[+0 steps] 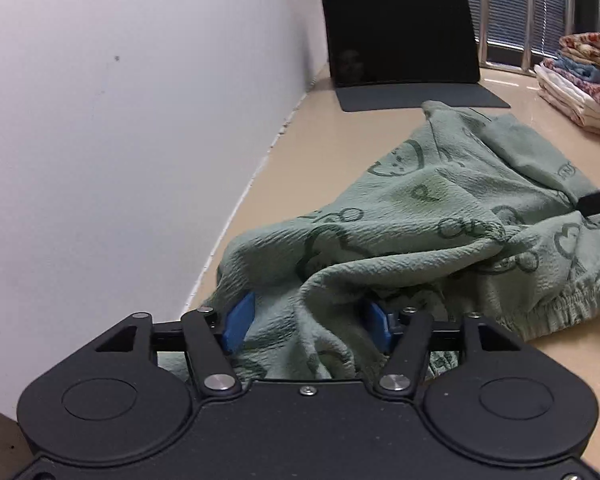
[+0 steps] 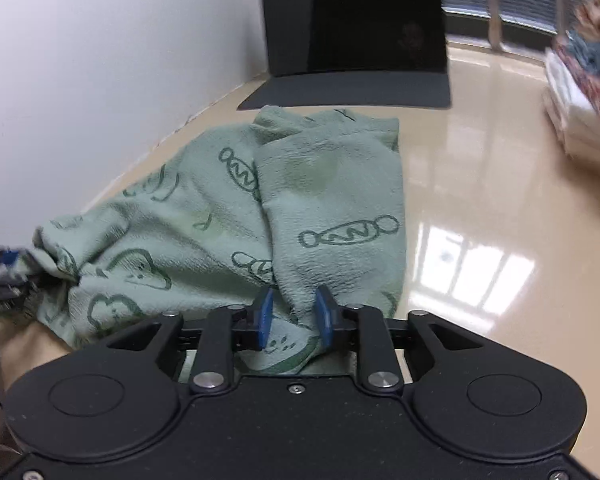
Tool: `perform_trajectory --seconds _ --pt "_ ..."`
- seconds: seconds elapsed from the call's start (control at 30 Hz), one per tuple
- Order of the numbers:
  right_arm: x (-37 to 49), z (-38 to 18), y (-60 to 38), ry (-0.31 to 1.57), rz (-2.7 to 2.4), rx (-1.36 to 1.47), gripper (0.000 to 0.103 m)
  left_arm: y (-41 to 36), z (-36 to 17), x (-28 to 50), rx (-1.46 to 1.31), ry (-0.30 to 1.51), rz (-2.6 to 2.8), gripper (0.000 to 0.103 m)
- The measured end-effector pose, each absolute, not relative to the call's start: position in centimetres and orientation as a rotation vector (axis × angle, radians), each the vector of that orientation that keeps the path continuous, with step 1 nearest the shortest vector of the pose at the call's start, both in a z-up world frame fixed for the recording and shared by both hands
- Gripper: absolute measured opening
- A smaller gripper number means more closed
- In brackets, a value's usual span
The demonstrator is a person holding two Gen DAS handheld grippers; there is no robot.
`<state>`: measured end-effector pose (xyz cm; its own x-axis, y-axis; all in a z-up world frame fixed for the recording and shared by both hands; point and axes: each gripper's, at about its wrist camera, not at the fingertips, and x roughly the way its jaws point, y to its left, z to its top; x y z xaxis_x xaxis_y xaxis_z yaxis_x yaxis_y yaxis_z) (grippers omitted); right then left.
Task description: Fold clothes
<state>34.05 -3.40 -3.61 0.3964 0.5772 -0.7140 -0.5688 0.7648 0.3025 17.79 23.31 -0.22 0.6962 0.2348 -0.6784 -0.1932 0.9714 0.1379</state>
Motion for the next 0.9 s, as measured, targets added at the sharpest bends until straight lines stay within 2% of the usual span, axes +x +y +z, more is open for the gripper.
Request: perform_trajectory --seconds 0.1,0.13,0.17,0.27,0.43,0.6,0.63,0.77,0.9 --pt "32.7 -1.9 -5.8 0.843 0.772 0.124 0.03 23.2 1.1 15.3 0.043 0.704 0.198 0.075" --pt "31.8 -1.1 -6.6 0.802 0.796 0.136 0.035 23.1 1.4 14.3 0.045 0.685 0.177 0.078" --pt "30.4 -0.5 -6.9 0.769 0.823 0.098 0.041 22.8 1.6 13.3 0.059 0.672 0.151 0.078" --pt "26.4 0.6 -7.1 0.686 0.921 -0.042 0.047 21.5 1.3 11.1 0.126 0.672 0.078 0.078" --pt "20.8 -1.1 -3.7 0.635 1.071 -0.358 0.047 18.7 -0.4 9.9 0.285 0.695 0.063 0.078" --pt "21.4 -3.4 -0.1 0.618 1.036 -0.477 0.047 18.1 -0.7 9.4 0.264 0.702 0.053 0.078" --pt "21.8 -3.5 0.5 0.625 1.027 -0.488 0.046 17.9 -0.8 9.4 0.267 0.701 0.053 0.078" --pt "24.4 -3.3 0.9 0.784 1.028 -0.393 0.017 17.3 -1.4 9.4 0.275 0.699 0.054 0.078" --pt "27.1 -1.9 -2.0 0.957 1.054 -0.023 0.015 16.3 -2.1 10.0 0.307 0.681 0.086 0.078"
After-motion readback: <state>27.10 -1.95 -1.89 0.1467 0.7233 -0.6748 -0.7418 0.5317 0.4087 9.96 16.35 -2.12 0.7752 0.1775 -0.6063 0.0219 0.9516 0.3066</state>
